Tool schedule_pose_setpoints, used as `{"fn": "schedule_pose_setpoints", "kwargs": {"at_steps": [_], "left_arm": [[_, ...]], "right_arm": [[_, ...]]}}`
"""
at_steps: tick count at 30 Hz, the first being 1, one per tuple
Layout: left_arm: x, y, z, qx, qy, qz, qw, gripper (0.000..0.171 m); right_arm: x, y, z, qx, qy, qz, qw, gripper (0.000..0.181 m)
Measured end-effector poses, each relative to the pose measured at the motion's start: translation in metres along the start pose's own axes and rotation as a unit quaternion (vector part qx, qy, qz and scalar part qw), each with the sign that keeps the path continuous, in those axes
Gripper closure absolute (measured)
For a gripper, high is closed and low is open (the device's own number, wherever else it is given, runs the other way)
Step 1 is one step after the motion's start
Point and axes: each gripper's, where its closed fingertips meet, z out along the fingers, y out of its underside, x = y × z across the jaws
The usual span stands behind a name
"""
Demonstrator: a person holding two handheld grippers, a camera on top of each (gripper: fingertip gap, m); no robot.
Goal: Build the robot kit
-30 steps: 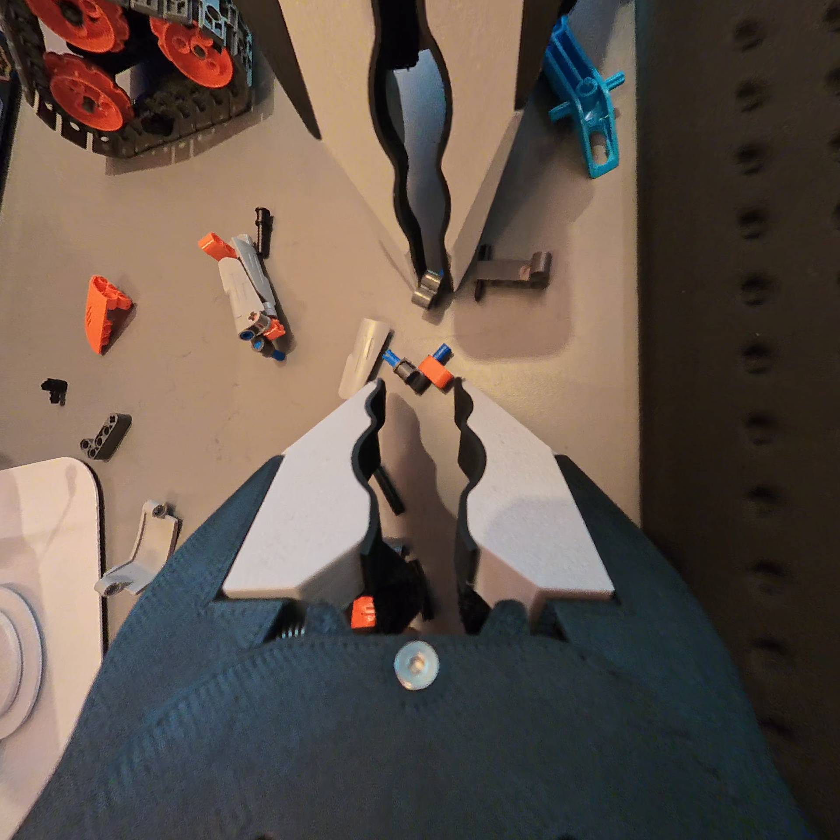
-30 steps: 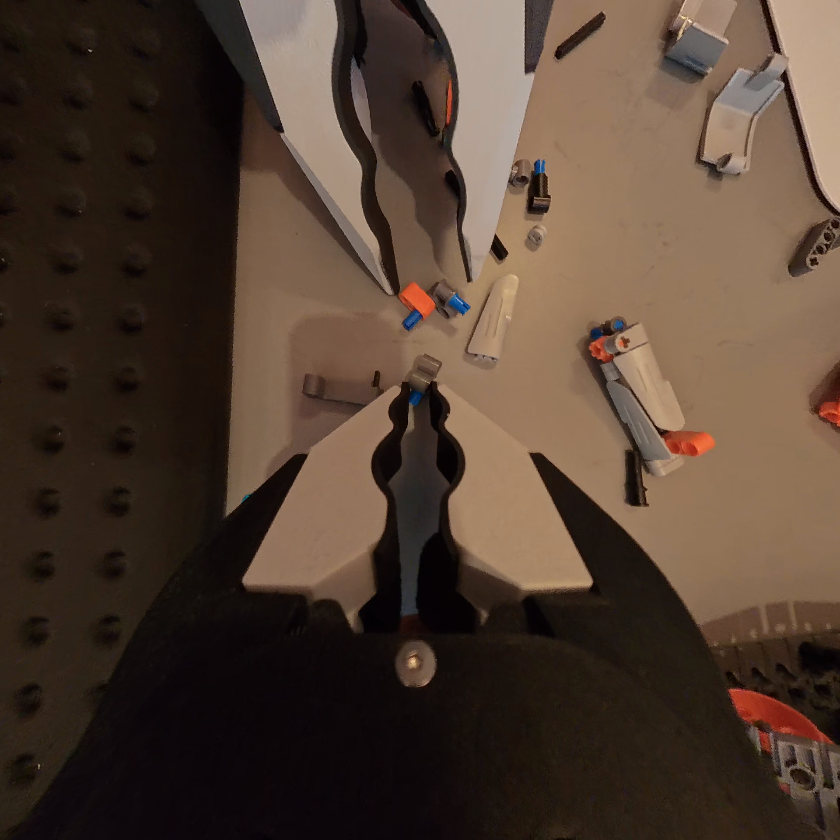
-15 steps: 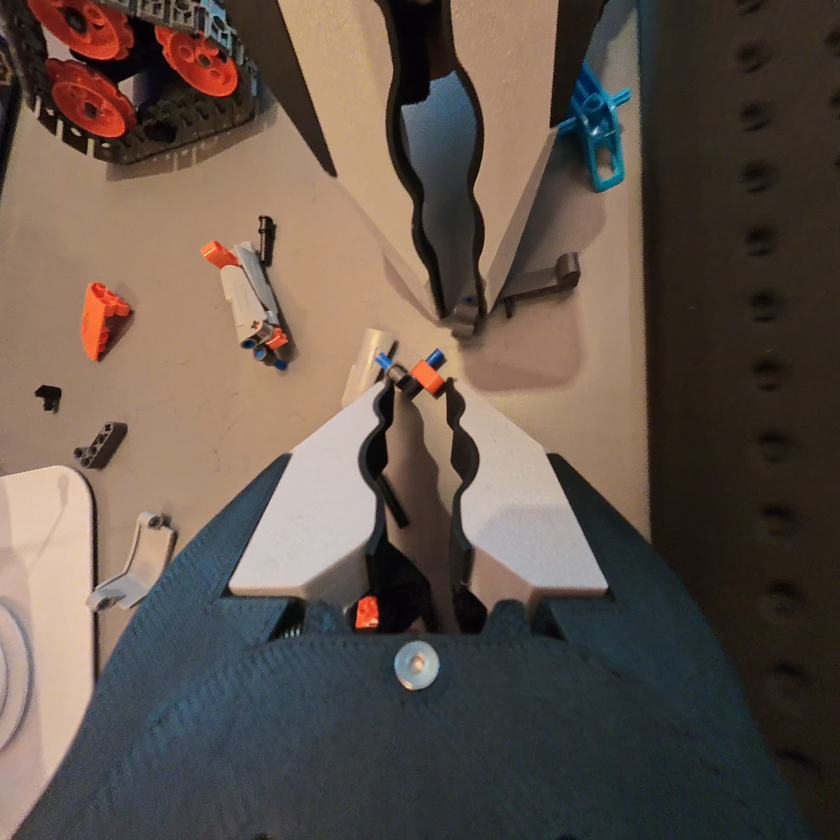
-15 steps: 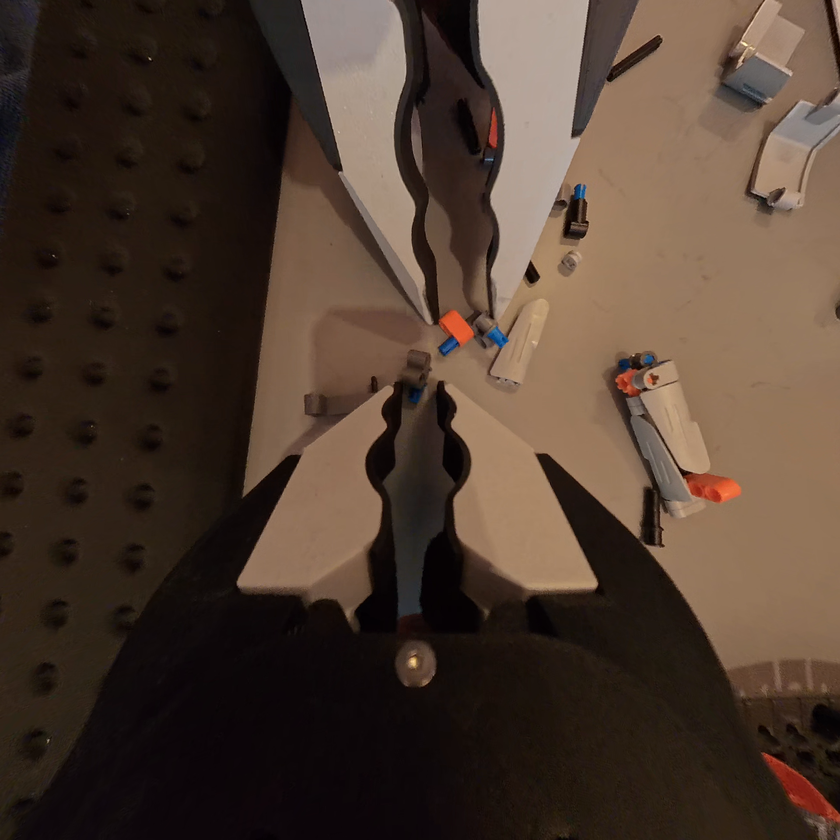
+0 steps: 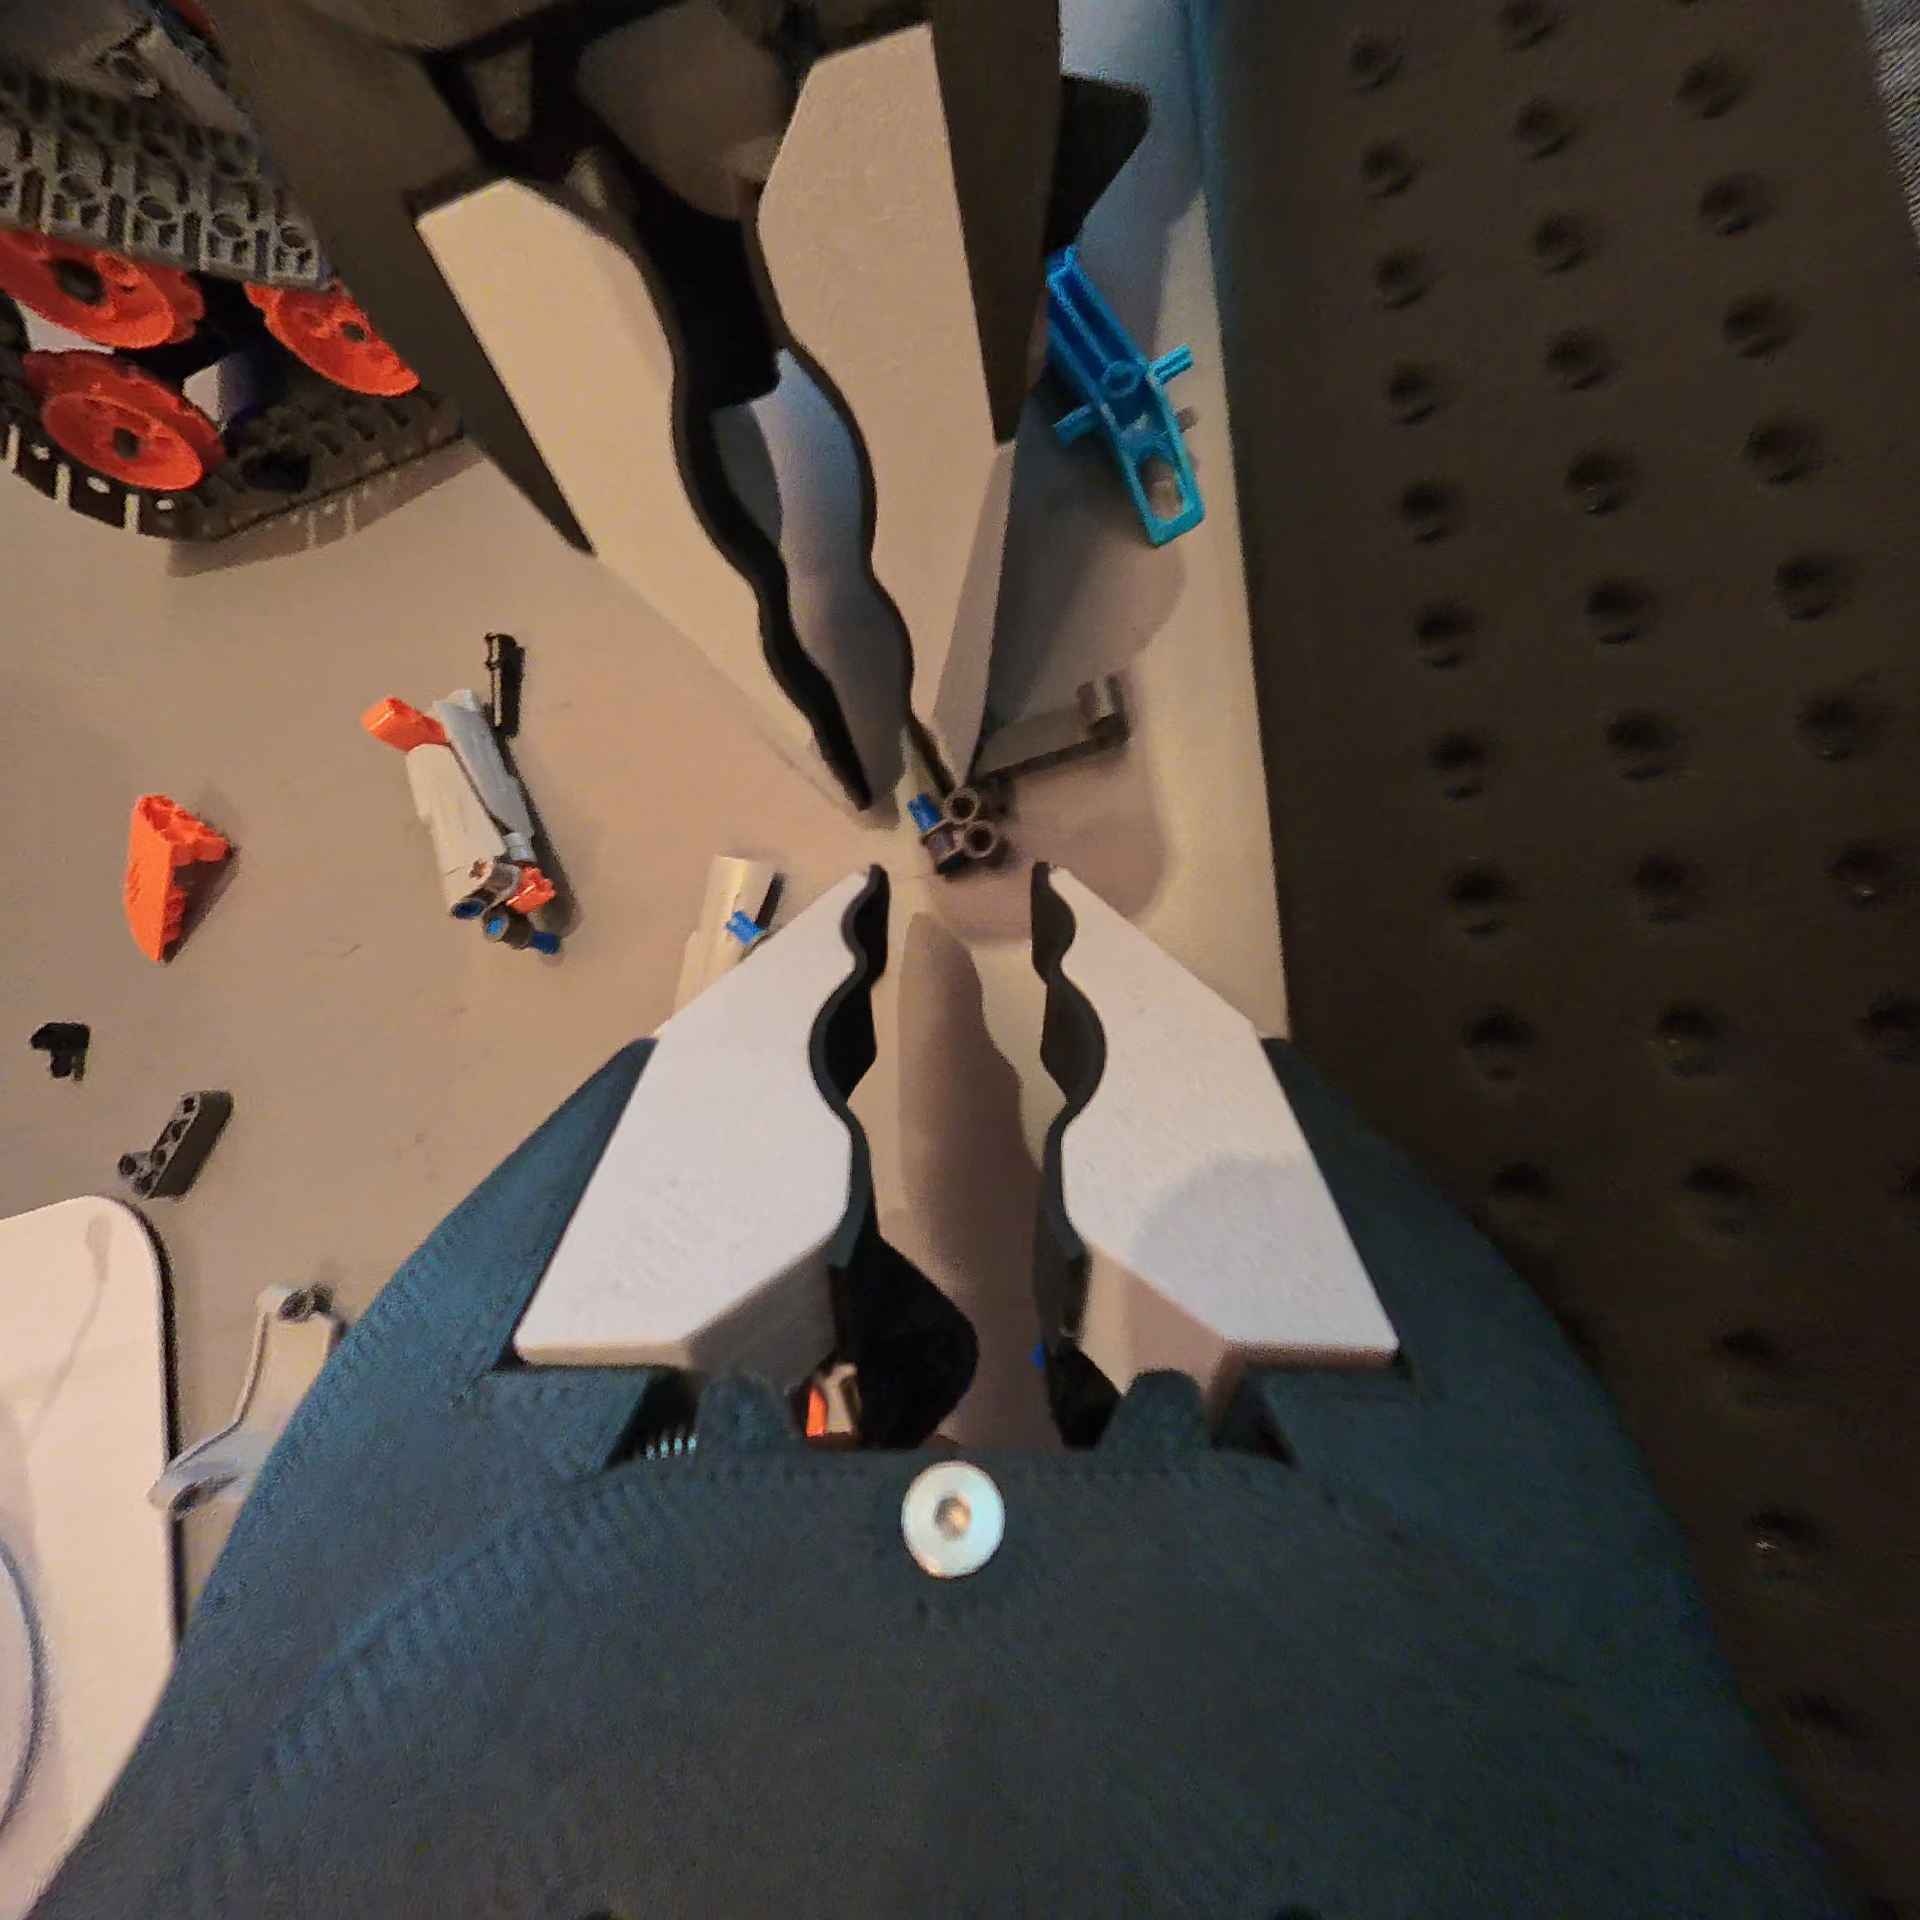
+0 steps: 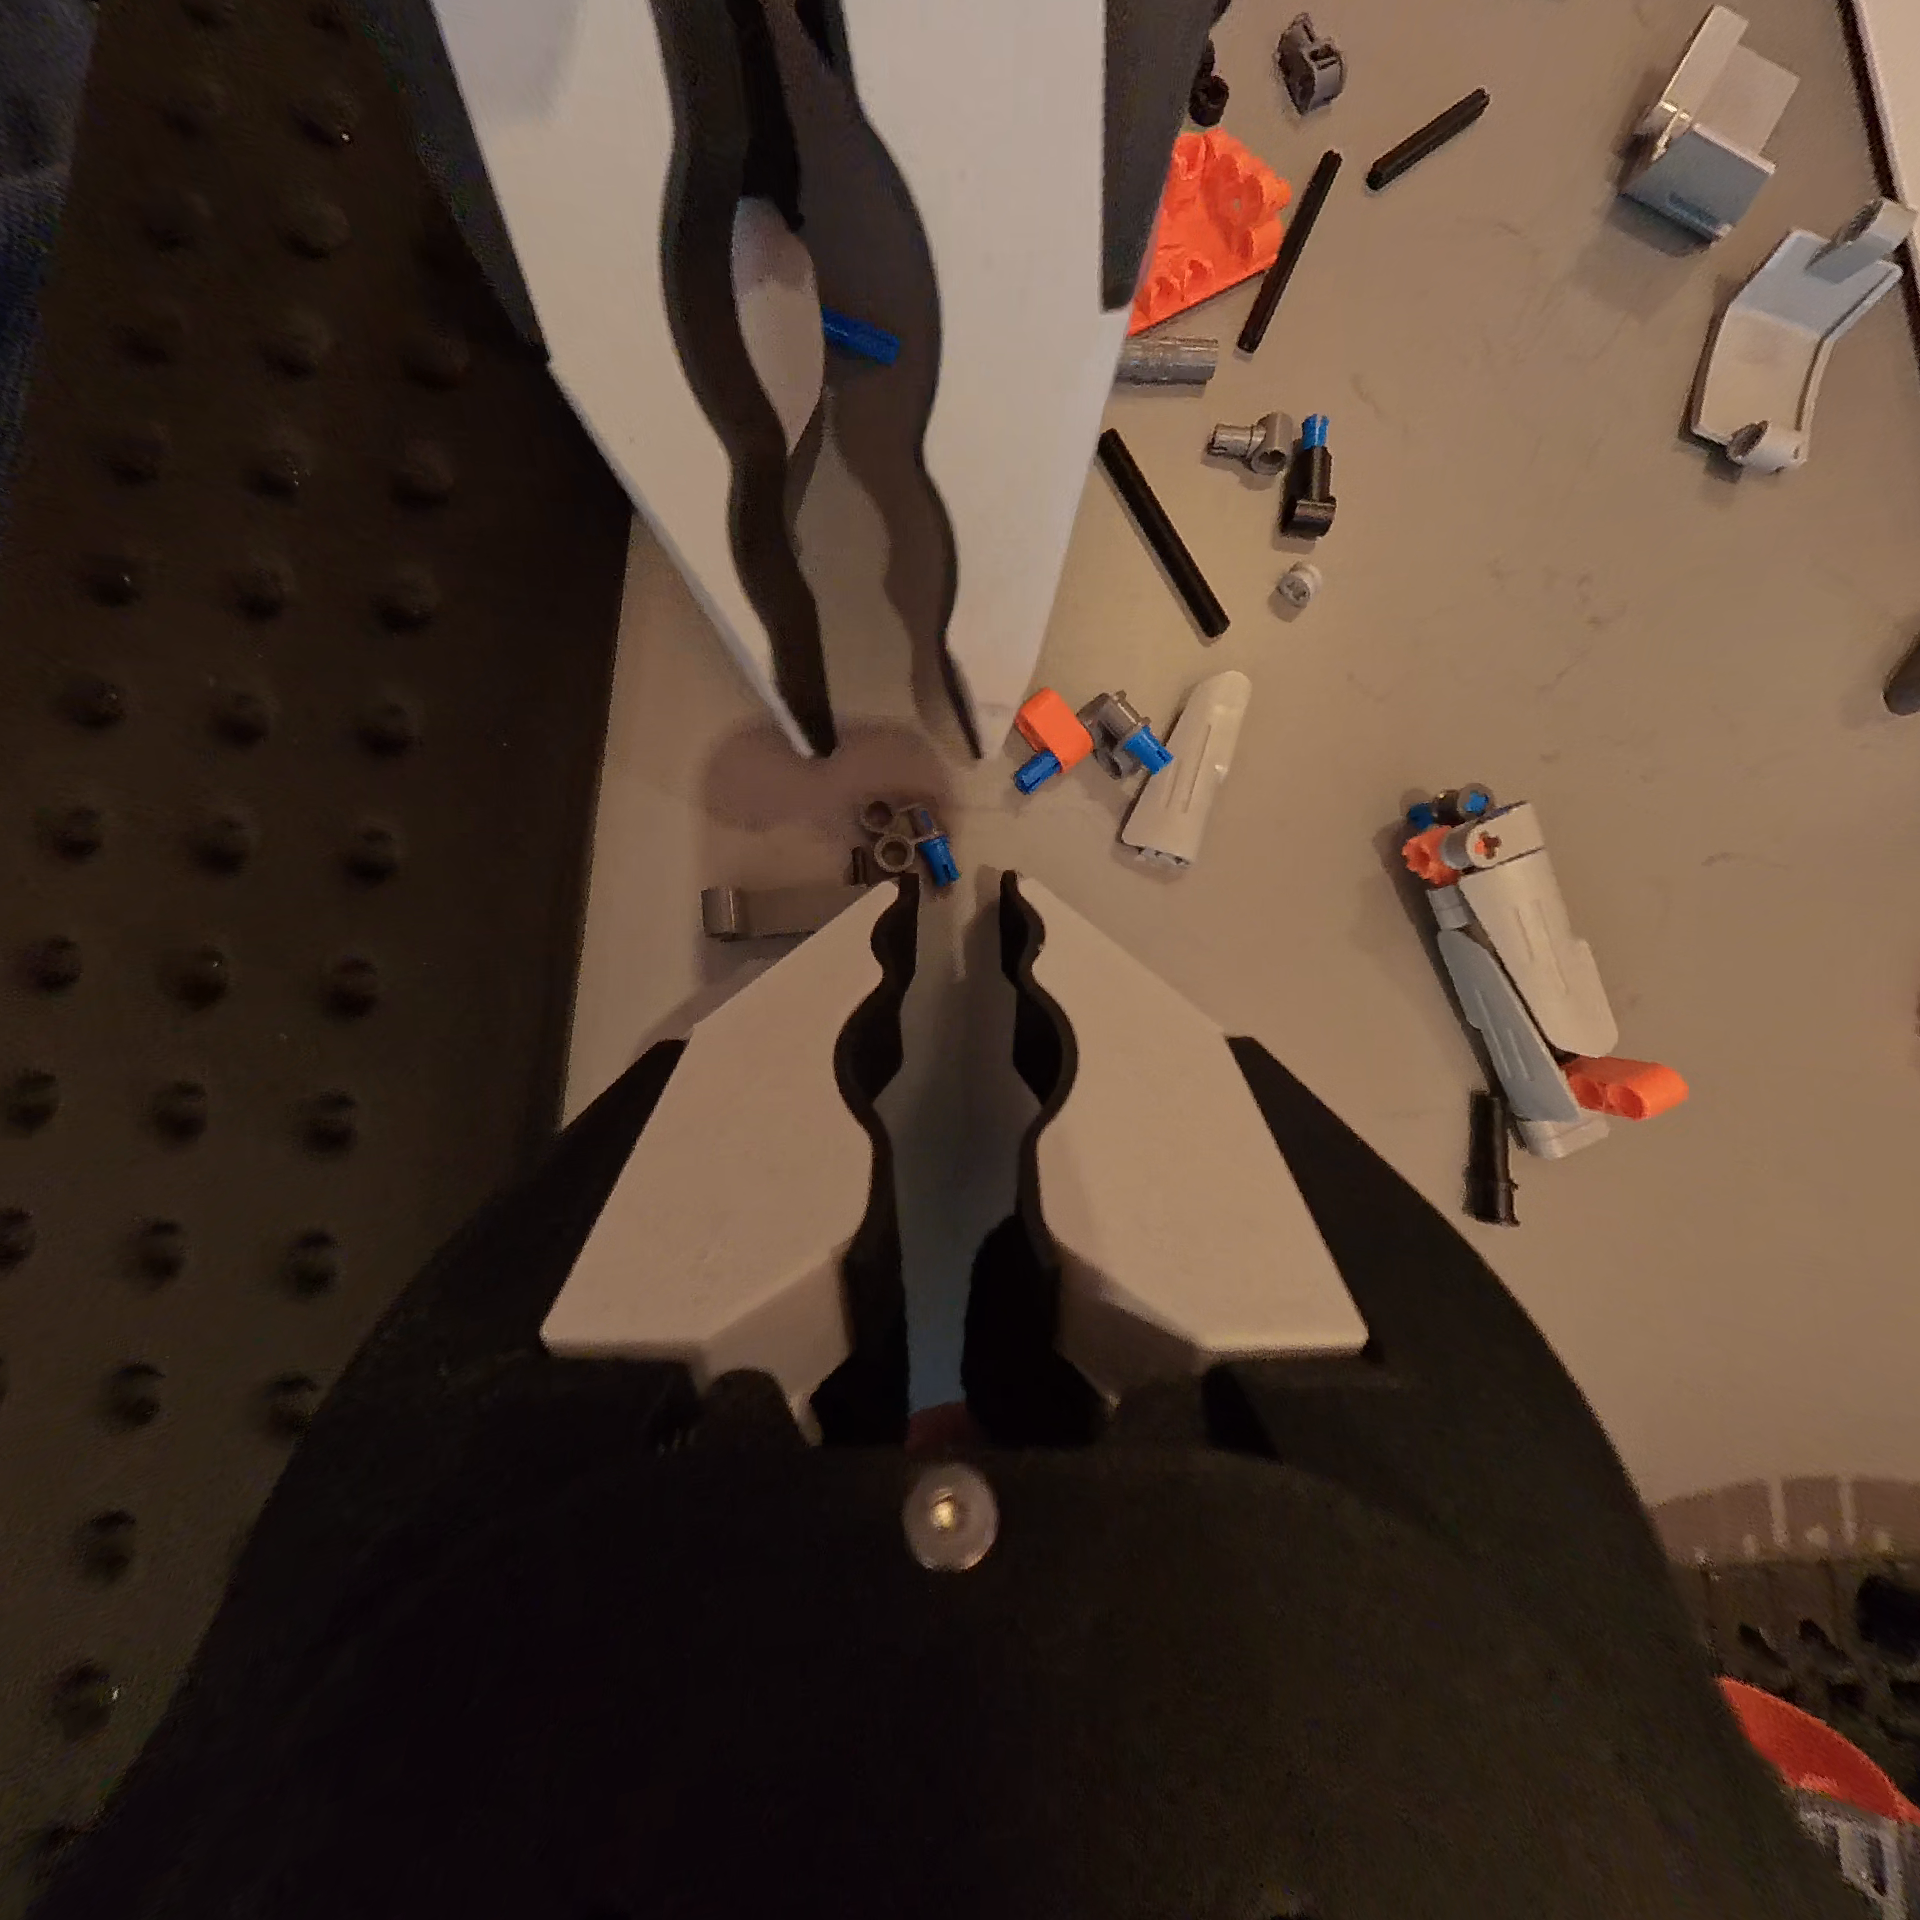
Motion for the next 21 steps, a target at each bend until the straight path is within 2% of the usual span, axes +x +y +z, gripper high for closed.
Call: {"fn": "schedule_pose_setpoints", "kwargs": {"at_steps": [7, 11, 21], "left_arm": [[0.006, 0.001, 0.009, -0.009, -0.01, -0.002, 1.0, 0.156], [0.004, 0.001, 0.01, -0.007, -0.036, 0.02, 0.999, 0.165], [-0.006, -0.002, 0.004, -0.005, -0.131, 0.107, 0.986, 0.165]], "right_arm": [[-0.01, -0.004, 0.005, 0.005, -0.017, -0.008, 1.0, 0.175], [-0.01, -0.004, 0.002, 0.008, -0.016, 0.003, 1.0, 0.169], [-0.011, -0.003, 0.002, 0.018, -0.023, 0.029, 0.999, 0.167]]}}
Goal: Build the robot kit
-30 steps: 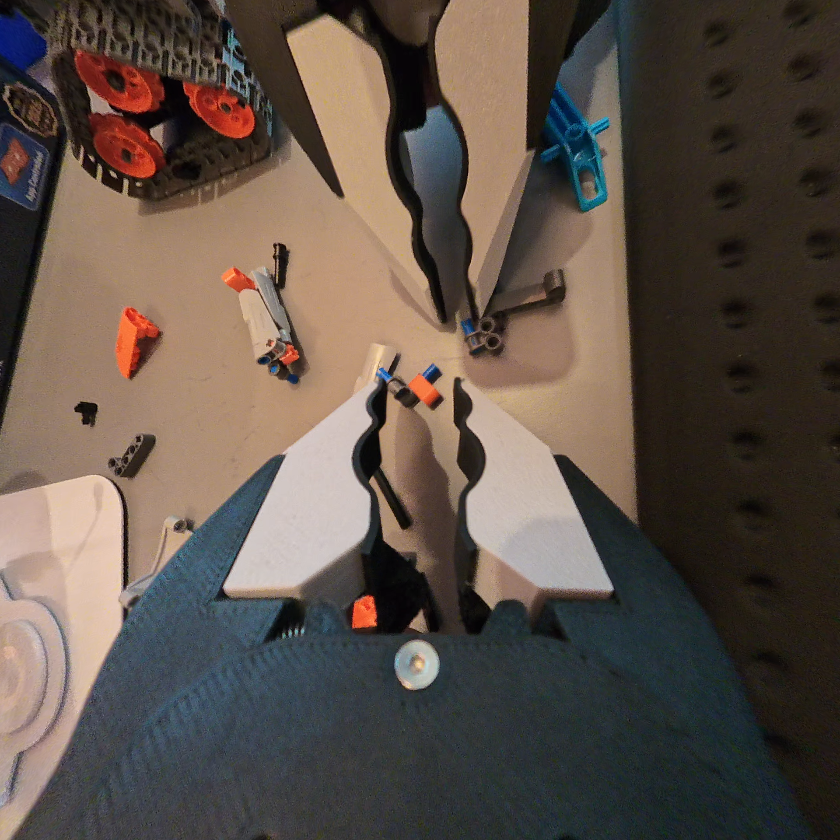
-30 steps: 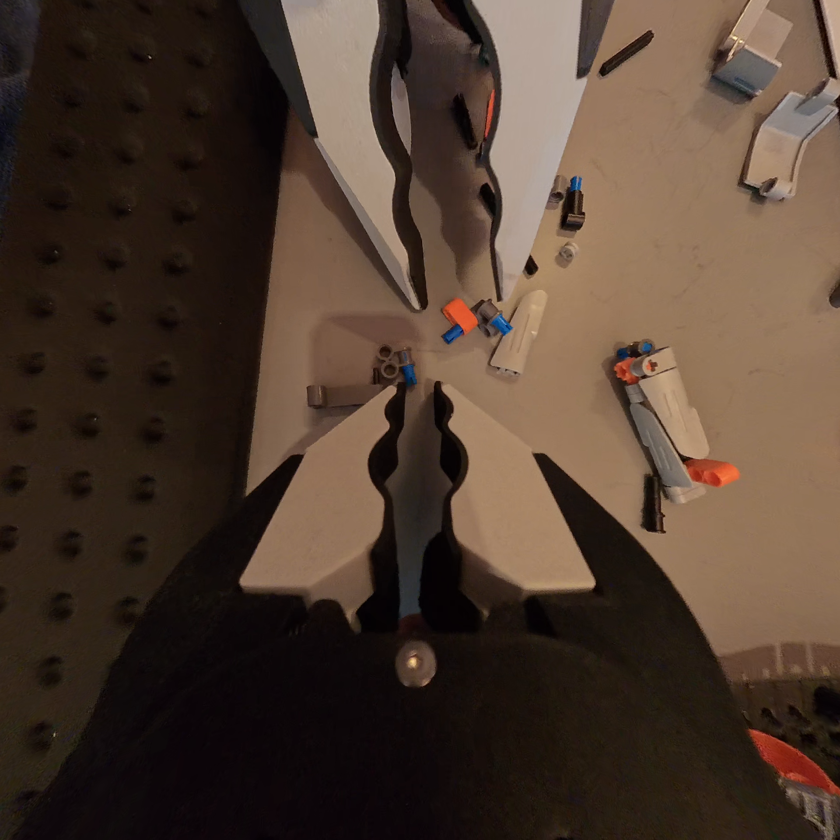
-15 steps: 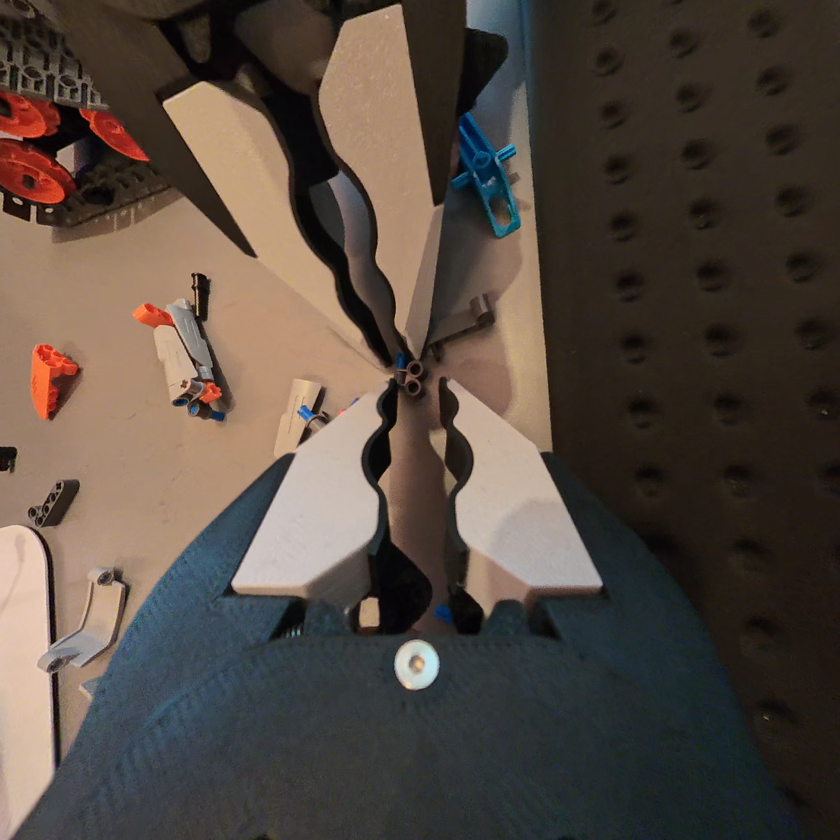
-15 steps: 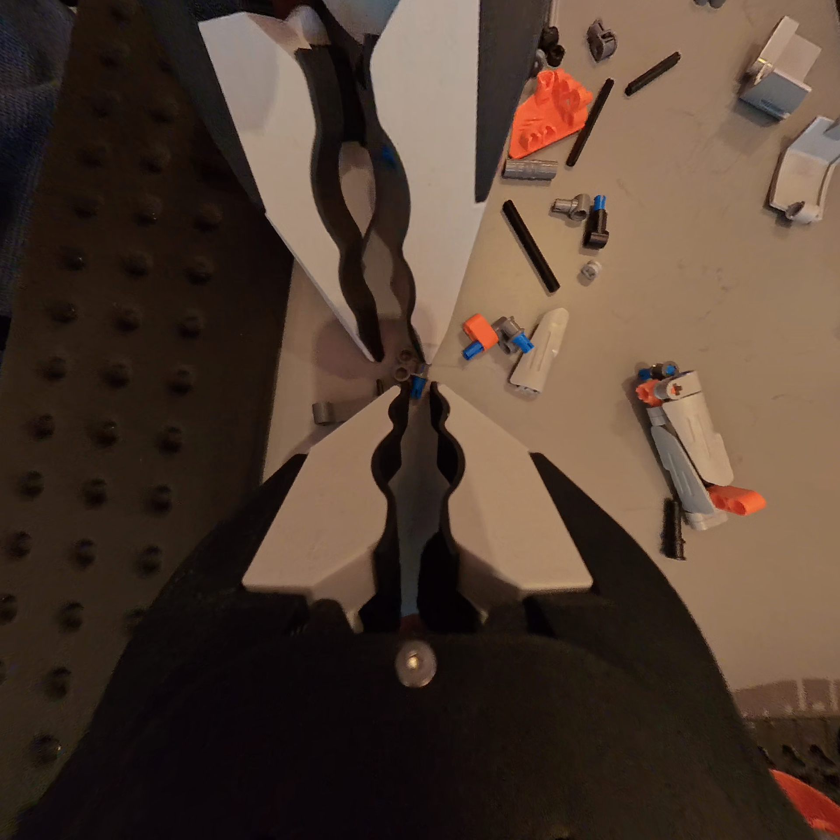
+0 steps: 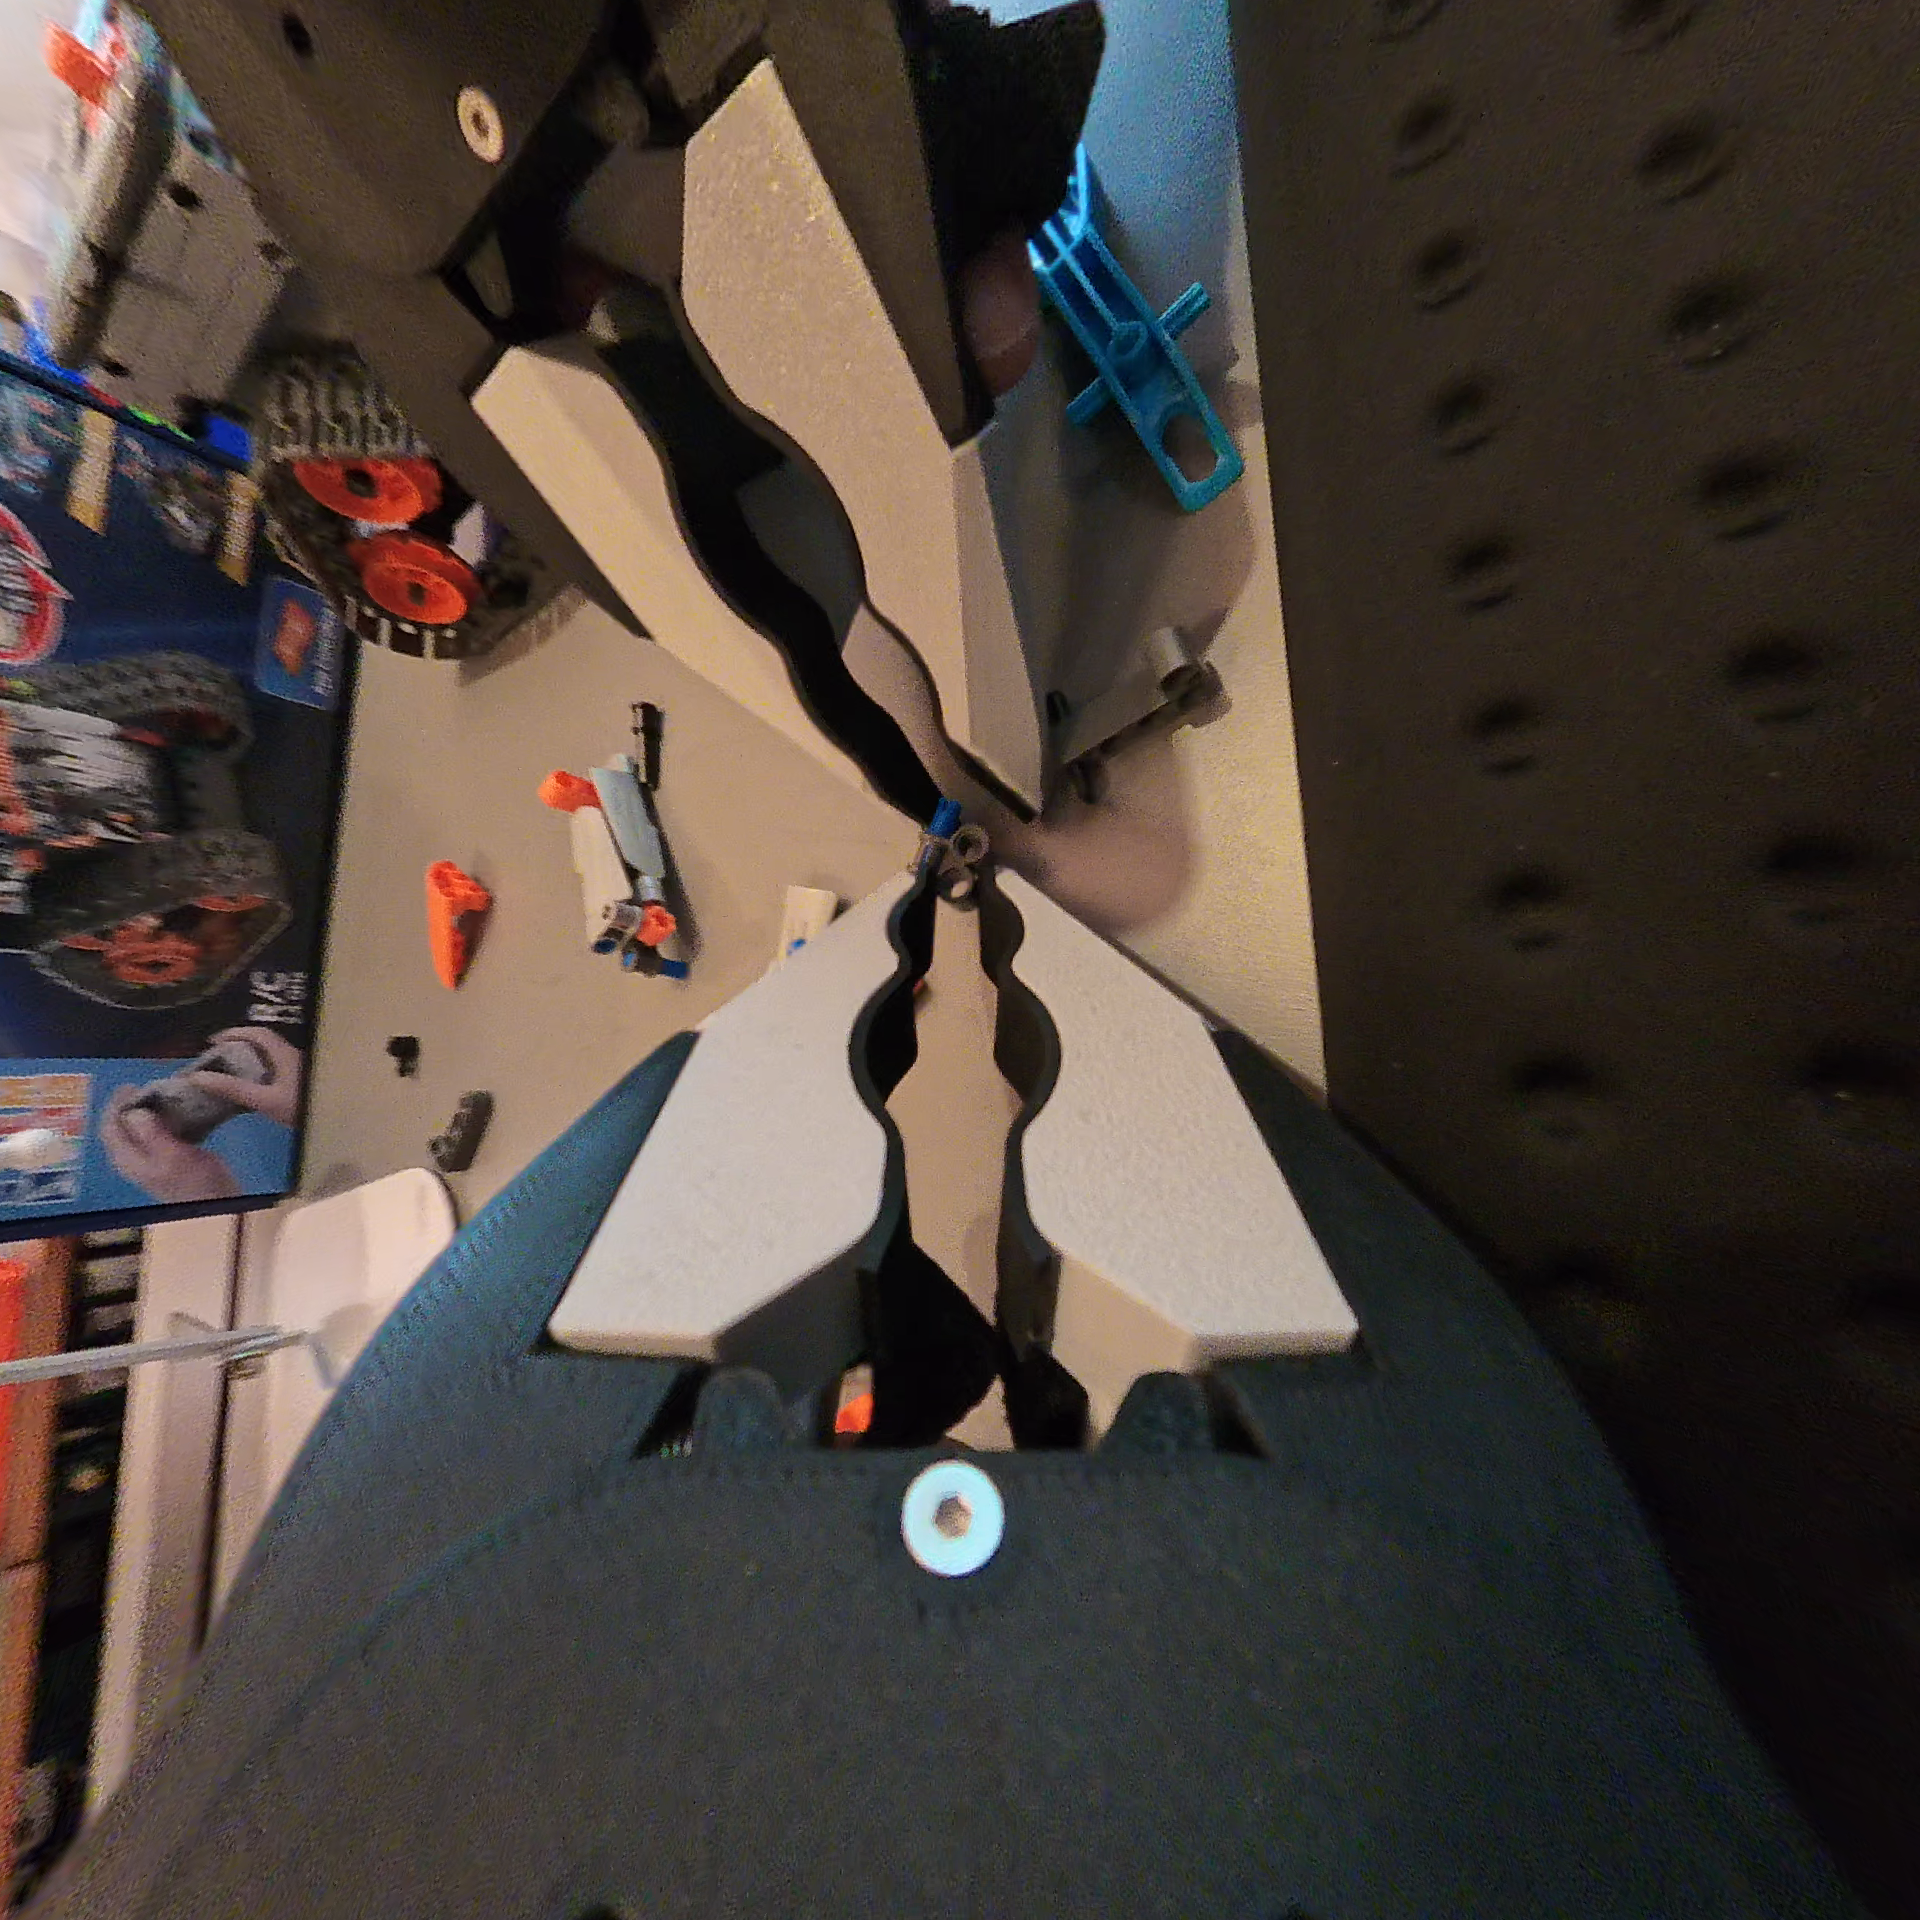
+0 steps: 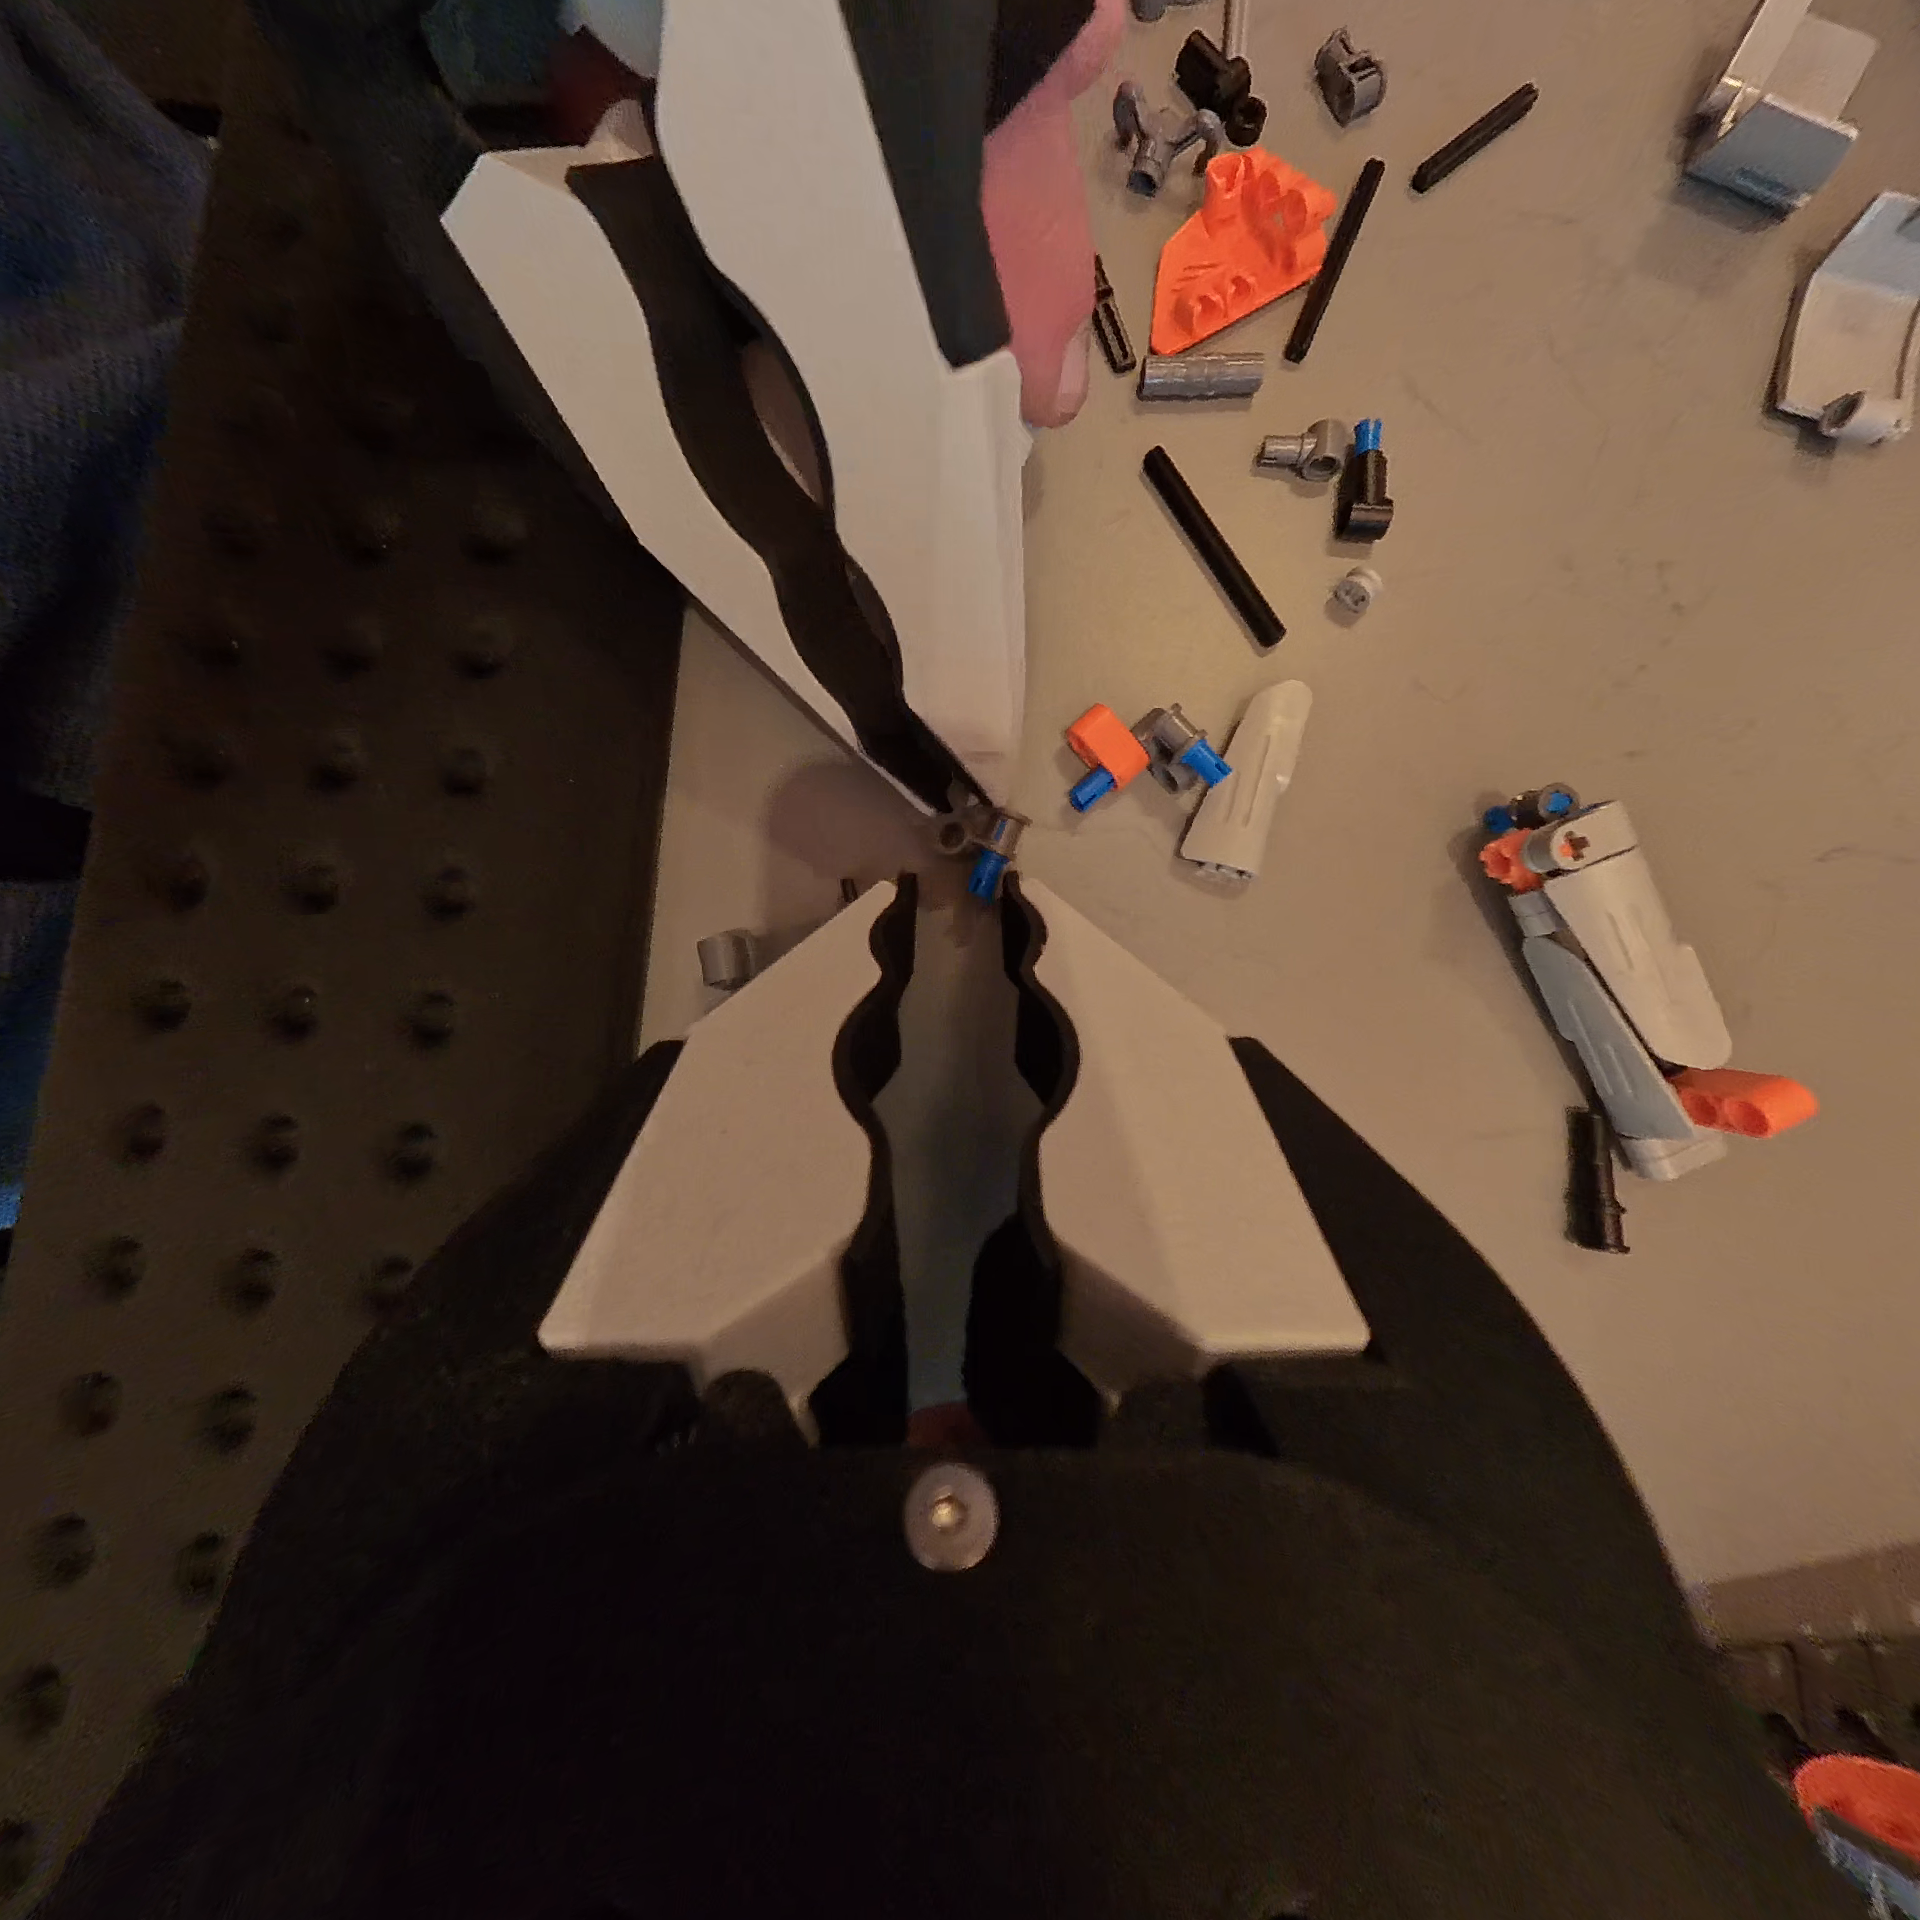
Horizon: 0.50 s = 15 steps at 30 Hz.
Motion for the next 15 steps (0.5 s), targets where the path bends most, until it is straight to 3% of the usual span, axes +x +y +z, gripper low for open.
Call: {"fn": "schedule_pose_setpoints", "kwargs": {"at_steps": [8, 15], "left_arm": [[-0.01, -0.005, -0.006, 0.002, -0.089, 0.113, 0.99, 0.166], [-0.016, -0.008, -0.013, 0.009, -0.137, 0.163, 0.977, 0.165]], "right_arm": [[0.002, -0.017, -0.01, 0.063, -0.029, 0.052, 0.996, 0.165], [0.004, -0.025, -0.013, 0.094, -0.032, 0.069, 0.993, 0.17]]}}
